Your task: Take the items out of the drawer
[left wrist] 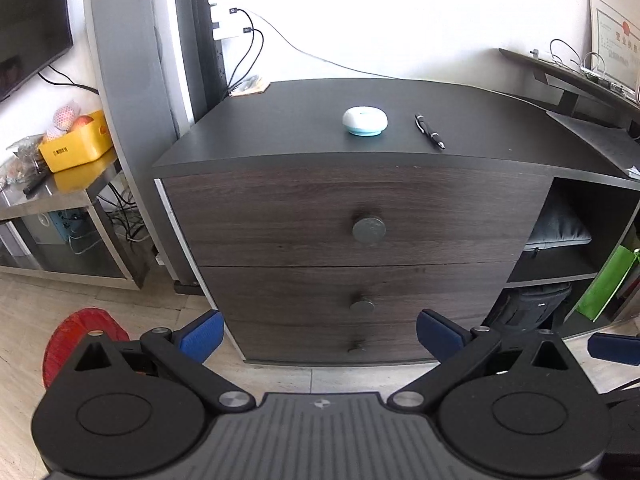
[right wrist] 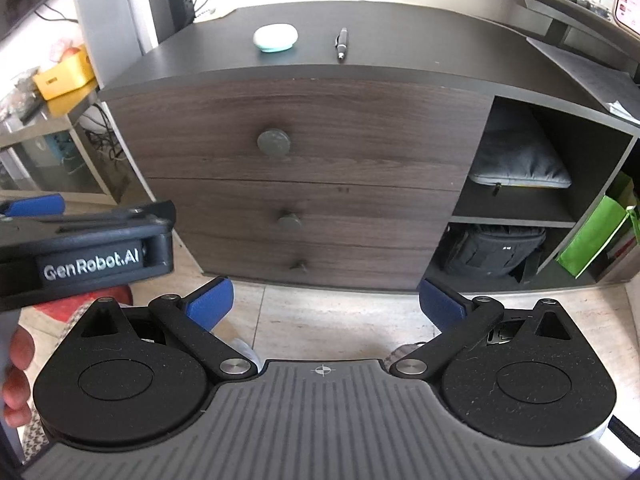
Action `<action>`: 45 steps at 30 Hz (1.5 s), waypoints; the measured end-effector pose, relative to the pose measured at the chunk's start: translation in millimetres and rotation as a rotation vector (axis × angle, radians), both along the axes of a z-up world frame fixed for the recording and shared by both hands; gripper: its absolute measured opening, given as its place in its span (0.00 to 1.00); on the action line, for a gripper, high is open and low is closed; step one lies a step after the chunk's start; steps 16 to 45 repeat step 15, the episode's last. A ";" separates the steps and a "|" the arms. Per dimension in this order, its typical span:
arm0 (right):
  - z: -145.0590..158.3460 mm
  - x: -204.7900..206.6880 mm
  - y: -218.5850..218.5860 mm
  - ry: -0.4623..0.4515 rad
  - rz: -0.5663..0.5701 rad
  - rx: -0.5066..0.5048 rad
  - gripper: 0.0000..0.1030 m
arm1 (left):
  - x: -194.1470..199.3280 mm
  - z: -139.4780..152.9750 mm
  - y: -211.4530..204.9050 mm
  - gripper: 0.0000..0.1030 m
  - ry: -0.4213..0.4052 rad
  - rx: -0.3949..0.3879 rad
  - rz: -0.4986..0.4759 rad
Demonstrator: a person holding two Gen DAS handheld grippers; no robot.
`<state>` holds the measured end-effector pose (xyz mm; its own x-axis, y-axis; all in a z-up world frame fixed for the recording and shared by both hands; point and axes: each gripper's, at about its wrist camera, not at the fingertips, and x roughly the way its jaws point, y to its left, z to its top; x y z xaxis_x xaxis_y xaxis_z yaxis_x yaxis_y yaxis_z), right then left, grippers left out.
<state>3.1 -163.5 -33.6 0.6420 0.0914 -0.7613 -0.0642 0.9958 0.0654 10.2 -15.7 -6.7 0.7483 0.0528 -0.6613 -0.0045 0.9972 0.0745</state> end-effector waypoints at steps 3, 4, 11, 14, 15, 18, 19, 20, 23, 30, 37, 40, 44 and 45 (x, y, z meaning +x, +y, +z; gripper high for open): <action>1.3 0.8 -1.5 -0.002 -0.006 0.000 0.99 | -0.1 0.0 -4.6 1.00 0.002 0.005 -0.016; 1.8 1.0 -2.1 -0.003 -0.009 0.000 0.99 | -0.1 0.2 -6.0 1.00 0.002 0.006 -0.023; 5.6 0.8 -4.2 -0.010 -0.017 0.004 0.99 | -1.1 1.5 -10.2 1.00 -0.013 0.001 -0.040; 7.0 -0.1 -3.3 -0.014 -0.015 0.006 0.99 | -2.0 2.2 -9.8 1.00 -0.016 -0.002 -0.036; 7.4 -0.6 -3.1 -0.015 -0.014 0.005 0.99 | -2.3 2.4 -9.7 1.00 -0.016 -0.002 -0.035; 7.4 -0.6 -3.1 -0.015 -0.014 0.005 0.99 | -2.3 2.4 -9.7 1.00 -0.016 -0.002 -0.035; 7.4 -0.6 -3.1 -0.015 -0.014 0.005 0.99 | -2.3 2.4 -9.7 1.00 -0.016 -0.002 -0.035; 7.4 -0.6 -3.1 -0.015 -0.014 0.005 0.99 | -2.3 2.4 -9.7 1.00 -0.016 -0.002 -0.035; 7.4 -0.6 -3.1 -0.015 -0.014 0.005 0.99 | -2.3 2.4 -9.7 1.00 -0.016 -0.002 -0.035; 7.4 -0.6 -3.1 -0.015 -0.014 0.005 0.99 | -2.3 2.4 -9.7 1.00 -0.016 -0.002 -0.035; 7.4 -0.6 -3.1 -0.015 -0.014 0.005 0.99 | -2.3 2.4 -9.7 1.00 -0.016 -0.002 -0.035; 7.4 -0.6 -3.1 -0.015 -0.014 0.005 0.99 | -2.3 2.4 -9.7 1.00 -0.016 -0.002 -0.035; 7.4 -0.6 -3.1 -0.015 -0.014 0.005 0.99 | -2.3 2.4 -9.7 1.00 -0.016 -0.002 -0.035; 7.4 -0.6 -3.1 -0.015 -0.014 0.005 0.99 | -2.3 2.4 -9.7 1.00 -0.016 -0.002 -0.035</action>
